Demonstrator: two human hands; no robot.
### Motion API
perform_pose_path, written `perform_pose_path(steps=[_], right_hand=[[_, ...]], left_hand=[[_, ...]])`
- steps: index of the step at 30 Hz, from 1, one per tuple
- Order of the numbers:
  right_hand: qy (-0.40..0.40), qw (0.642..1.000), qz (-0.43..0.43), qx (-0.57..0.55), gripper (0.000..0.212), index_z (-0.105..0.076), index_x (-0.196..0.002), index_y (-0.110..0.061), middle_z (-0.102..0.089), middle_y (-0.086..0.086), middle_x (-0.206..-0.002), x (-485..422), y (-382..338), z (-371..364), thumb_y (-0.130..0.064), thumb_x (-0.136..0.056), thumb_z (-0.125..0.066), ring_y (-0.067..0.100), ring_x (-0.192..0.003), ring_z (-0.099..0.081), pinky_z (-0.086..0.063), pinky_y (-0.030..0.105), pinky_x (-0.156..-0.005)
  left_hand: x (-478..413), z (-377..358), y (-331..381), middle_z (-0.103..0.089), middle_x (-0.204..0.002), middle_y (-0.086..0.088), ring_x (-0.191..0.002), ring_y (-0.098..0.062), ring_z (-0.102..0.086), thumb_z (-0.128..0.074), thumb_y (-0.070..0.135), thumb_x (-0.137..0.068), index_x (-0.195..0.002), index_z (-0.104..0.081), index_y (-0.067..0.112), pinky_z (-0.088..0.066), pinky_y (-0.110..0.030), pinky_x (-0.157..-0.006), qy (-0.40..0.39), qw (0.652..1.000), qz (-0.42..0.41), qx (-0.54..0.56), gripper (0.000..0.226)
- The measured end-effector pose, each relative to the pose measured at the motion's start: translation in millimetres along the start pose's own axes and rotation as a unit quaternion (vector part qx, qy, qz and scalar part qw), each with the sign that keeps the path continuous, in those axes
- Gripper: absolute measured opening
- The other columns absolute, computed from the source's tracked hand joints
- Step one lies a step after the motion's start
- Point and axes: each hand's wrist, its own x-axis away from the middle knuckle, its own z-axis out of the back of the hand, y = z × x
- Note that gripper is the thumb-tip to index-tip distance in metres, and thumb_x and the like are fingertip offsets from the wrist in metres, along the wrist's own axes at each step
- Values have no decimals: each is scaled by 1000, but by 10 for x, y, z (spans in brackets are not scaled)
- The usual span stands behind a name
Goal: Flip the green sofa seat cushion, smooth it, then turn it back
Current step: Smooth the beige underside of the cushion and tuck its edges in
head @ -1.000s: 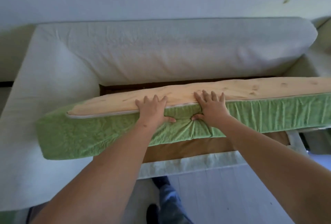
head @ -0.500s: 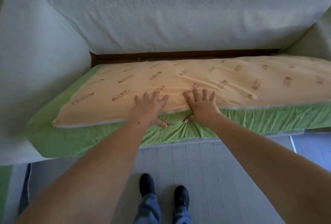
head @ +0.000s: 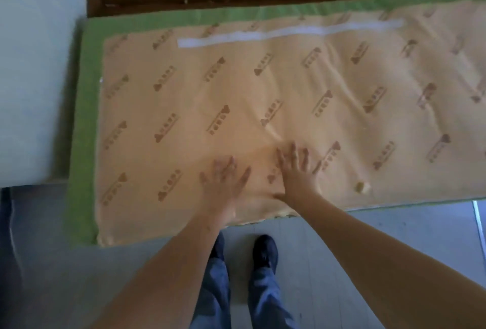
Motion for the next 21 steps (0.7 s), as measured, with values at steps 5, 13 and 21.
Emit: perform_pose_path(steps=[5,13,21], right_hand=[[25,982,-142,-122,145,42,-141,-32,38,22,-154,-503,150,-533,-73,-64,-73,60,-142,11,-22,73,-107],[24,982,-126,-135,139,31,-150,-32,38,19,-155,-478,185,-457,-68,-68,-76,56,-145,9,-26,68,-110],[32,984,-79,-157,108,16,-157,-25,15,10,-165,-216,208,-133,-62,-88,-59,42,-151,-7,-23,56,-119]], left_hand=[[-486,-489,246,26,-158,-26,-143,-59,5,-71,76,-63,-151,24,33,-28,-75,-104,16,986,146,82,137],[-512,-417,223,26,-158,-24,-143,-59,5,-72,70,-69,-151,25,34,-33,-74,-103,5,986,144,79,132],[-415,-26,24,12,-164,-13,-148,-47,-6,-68,53,-86,-155,12,37,-37,-59,-109,-69,985,119,103,106]])
